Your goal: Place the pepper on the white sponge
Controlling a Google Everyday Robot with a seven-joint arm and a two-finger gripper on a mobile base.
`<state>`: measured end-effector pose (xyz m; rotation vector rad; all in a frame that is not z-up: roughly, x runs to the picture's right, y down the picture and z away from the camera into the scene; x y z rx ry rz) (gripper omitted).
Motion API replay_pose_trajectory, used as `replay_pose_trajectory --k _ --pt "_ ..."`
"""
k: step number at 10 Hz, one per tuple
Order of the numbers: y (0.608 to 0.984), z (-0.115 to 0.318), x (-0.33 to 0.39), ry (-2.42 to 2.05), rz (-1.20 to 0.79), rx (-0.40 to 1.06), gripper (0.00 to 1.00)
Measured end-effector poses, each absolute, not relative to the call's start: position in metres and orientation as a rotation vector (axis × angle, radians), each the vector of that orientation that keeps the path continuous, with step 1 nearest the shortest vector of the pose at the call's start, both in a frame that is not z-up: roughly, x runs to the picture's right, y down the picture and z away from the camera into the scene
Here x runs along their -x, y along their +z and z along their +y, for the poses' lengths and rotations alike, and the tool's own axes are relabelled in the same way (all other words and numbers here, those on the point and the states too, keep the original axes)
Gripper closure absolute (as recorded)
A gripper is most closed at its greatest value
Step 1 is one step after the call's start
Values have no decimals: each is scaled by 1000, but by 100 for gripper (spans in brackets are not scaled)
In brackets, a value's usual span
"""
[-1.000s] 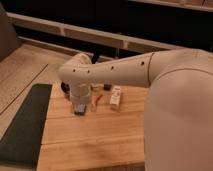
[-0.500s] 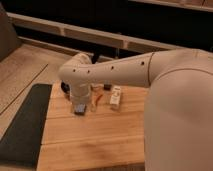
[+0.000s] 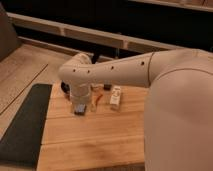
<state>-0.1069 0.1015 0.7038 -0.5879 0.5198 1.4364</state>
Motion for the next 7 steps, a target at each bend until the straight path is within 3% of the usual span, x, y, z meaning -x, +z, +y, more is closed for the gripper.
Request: replay_pose_trajectory --k 5,7 --pt "758 25 77 1524 287 497 35" --pt "763 20 70 1537 270 494 35"
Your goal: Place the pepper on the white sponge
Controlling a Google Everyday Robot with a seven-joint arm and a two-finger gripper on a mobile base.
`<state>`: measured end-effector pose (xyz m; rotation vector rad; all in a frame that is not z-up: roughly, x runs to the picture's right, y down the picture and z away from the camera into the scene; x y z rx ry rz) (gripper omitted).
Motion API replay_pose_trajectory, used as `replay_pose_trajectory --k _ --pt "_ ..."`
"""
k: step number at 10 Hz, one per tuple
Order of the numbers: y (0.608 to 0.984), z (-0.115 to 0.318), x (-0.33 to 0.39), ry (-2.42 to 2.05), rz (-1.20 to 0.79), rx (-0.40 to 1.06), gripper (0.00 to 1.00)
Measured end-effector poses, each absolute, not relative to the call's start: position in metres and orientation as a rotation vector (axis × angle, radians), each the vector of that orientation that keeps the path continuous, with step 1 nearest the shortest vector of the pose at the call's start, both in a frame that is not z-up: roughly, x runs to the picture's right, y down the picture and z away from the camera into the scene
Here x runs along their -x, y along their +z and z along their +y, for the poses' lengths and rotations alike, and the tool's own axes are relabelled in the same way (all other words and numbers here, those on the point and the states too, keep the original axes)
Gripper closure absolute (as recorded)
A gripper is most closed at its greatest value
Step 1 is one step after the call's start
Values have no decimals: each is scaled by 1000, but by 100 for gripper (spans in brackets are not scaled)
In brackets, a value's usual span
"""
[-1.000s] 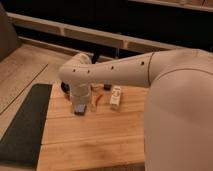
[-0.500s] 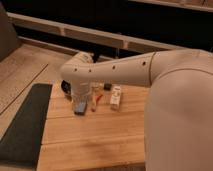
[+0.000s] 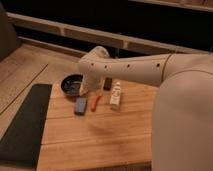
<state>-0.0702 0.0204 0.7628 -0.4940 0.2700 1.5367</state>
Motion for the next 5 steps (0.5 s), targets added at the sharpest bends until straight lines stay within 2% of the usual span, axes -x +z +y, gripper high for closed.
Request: replay_pose_trajectory --k 3,5 --pt "763 22 73 1530 271 496 35" --pt "782 24 57 1543 300 476 35"
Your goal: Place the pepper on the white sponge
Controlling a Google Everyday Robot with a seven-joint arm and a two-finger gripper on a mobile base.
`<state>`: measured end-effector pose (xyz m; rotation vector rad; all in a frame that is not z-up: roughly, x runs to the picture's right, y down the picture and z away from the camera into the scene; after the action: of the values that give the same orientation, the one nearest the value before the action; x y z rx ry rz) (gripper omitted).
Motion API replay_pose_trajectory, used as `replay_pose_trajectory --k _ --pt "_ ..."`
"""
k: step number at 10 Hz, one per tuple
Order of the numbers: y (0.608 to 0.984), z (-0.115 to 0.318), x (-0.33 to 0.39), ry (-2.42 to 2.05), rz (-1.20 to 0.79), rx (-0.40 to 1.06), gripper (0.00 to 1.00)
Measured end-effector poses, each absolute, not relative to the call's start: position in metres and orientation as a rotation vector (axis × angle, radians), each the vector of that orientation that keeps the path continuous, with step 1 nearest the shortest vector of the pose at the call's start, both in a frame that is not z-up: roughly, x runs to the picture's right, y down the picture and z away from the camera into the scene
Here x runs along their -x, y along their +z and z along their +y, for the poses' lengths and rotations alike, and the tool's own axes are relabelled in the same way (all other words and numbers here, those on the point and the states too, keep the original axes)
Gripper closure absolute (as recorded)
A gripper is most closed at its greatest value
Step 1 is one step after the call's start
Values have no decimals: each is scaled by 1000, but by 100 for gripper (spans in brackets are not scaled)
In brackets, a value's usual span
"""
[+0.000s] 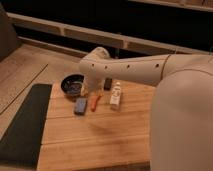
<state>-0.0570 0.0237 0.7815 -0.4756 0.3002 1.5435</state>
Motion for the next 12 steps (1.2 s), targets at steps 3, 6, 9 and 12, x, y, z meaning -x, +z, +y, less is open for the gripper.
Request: replay_pose_trajectory --k 3,6,9,12 --pt "813 25 36 1595 319 473 35" --pt "838 42 33 1614 348 531 35" --pt "841 46 34 1615 355 543 35" --pt "845 42 27 1585 360 490 35"
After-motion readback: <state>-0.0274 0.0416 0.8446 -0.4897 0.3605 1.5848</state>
